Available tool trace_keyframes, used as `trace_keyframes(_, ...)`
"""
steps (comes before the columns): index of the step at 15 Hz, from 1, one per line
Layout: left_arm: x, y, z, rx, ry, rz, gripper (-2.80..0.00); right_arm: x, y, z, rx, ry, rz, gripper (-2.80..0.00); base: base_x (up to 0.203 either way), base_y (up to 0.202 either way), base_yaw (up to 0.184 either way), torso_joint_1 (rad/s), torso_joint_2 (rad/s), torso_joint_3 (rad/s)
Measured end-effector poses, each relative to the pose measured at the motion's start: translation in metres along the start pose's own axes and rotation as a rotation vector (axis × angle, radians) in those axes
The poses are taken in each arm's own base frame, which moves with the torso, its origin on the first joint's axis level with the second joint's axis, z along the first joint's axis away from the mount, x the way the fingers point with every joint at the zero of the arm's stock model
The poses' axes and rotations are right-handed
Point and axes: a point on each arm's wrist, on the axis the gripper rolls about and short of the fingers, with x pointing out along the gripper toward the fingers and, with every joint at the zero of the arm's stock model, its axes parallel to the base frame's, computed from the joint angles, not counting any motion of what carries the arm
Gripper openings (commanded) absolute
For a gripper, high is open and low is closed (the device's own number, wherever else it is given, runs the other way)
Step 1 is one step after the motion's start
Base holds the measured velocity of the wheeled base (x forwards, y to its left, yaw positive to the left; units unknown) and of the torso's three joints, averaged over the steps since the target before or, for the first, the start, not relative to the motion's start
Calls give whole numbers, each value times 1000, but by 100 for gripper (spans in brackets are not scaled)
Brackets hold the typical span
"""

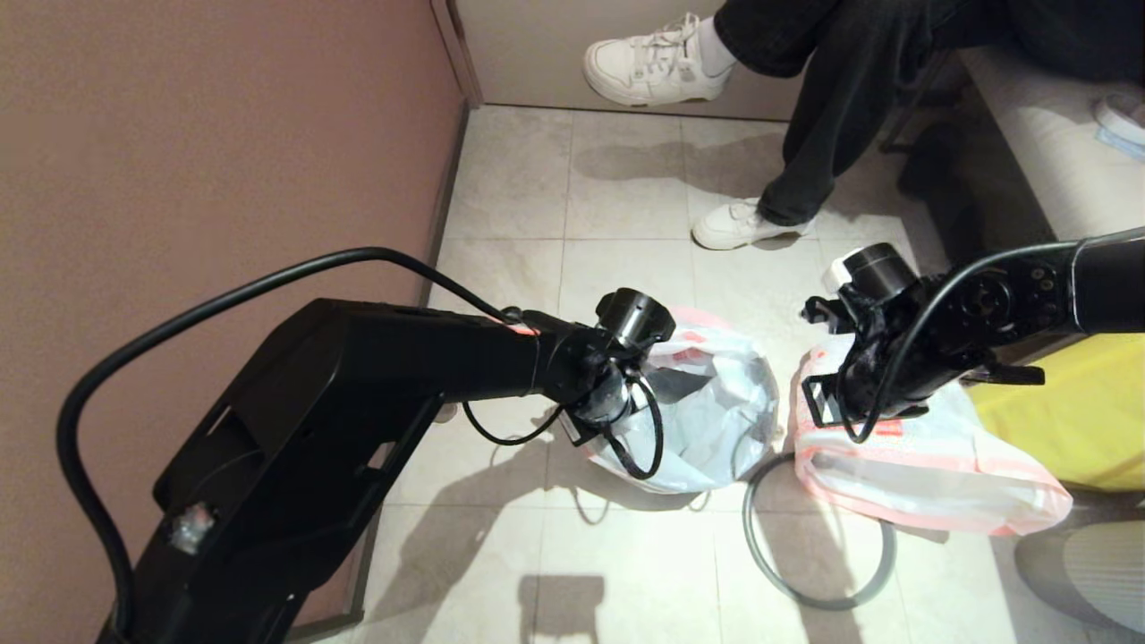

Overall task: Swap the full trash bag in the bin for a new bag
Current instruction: Put the new garbage bag on the trash can

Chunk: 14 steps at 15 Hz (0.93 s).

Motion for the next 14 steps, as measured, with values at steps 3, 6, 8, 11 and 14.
trace_keyframes(3, -14, -6, 3, 37, 3, -42, 0, 19, 4, -9, 48, 49, 31, -280, 0, 0, 0, 0, 0, 0)
trace_keyframes(6, -27, -7, 16, 107, -29, -76, 0, 29, 12, -20, 129, -9, 124, -280, 0, 0, 0, 0, 0, 0)
trace_keyframes(8, -36, -9, 24, 220, -55, -102, 0, 22, 19, -24, 166, -26, 148, -280, 0, 0, 0, 0, 0, 0)
trace_keyframes(11, -43, -7, 40, 433, -67, -165, 0, 9, 24, -24, 180, 2, 150, -280, 0, 0, 0, 0, 0, 0)
trace_keyframes(14, -45, -11, 47, 510, -123, -214, 0, 6, 29, -23, 249, 2, 162, 0, 0, 0, 0, 0, 0, 0)
